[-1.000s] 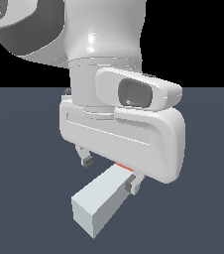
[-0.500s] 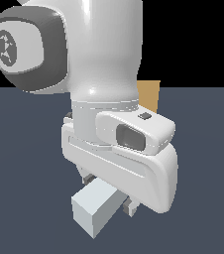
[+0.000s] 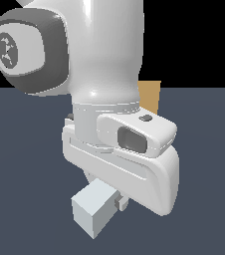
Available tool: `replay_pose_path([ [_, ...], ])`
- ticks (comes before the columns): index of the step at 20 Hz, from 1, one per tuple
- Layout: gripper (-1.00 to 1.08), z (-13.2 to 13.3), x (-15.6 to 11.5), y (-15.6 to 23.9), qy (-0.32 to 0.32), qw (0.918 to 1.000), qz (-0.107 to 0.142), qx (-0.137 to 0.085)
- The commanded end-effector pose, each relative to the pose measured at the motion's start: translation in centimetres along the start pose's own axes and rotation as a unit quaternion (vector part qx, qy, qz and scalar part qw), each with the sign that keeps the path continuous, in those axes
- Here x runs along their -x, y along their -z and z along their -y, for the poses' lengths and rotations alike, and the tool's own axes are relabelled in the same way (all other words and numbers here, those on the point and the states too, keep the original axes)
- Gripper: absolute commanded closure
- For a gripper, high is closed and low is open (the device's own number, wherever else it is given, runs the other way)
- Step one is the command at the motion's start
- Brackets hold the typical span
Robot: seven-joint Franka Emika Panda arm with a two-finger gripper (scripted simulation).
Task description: Insert the peg into the horizontal hole in a box.
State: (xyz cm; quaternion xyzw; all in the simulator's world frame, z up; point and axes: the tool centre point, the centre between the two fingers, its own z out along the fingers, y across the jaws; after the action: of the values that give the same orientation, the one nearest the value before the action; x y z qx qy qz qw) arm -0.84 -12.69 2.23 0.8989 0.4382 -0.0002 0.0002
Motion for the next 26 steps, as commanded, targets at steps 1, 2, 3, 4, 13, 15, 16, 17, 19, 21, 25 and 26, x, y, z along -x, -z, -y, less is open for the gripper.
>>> replay_pose_path([
  [1, 1.08, 0.0, 0.0, 0.0, 0.000, 1.0000, 0.000, 0.000],
  [2, 1.08, 0.0, 0.0, 0.0, 0.000, 1.0000, 0.000, 0.000],
  [3, 1.08, 0.0, 0.0, 0.0, 0.000, 1.0000, 0.000, 0.000],
  [4, 1.08, 0.0, 0.0, 0.1, 0.002, 1.0000, 0.000, 0.000],
  [13, 1.08, -0.9, -1.6, 2.2, 0.063, 0.9980, 0.001, 0.000],
  [15, 1.08, -1.2, -2.3, 3.1, 0.088, 0.9962, 0.001, 0.001],
  [16, 1.08, -1.4, -2.7, 3.6, 0.101, 0.9949, 0.001, 0.001],
  [17, 1.08, -1.5, -3.1, 4.1, 0.116, 0.9933, 0.001, 0.001],
  [19, 1.08, -1.8, -4.1, 5.2, 0.148, 0.9890, 0.001, 0.001],
  [21, 1.08, -2.0, -5.1, 6.4, 0.182, 0.9832, 0.001, 0.001],
  [25, 1.08, -2.2, -7.0, 8.5, 0.242, 0.9702, 0.001, 0.001],
  [26, 1.08, -2.2, -7.4, 9.0, 0.255, 0.9670, 0.001, 0.001],
])
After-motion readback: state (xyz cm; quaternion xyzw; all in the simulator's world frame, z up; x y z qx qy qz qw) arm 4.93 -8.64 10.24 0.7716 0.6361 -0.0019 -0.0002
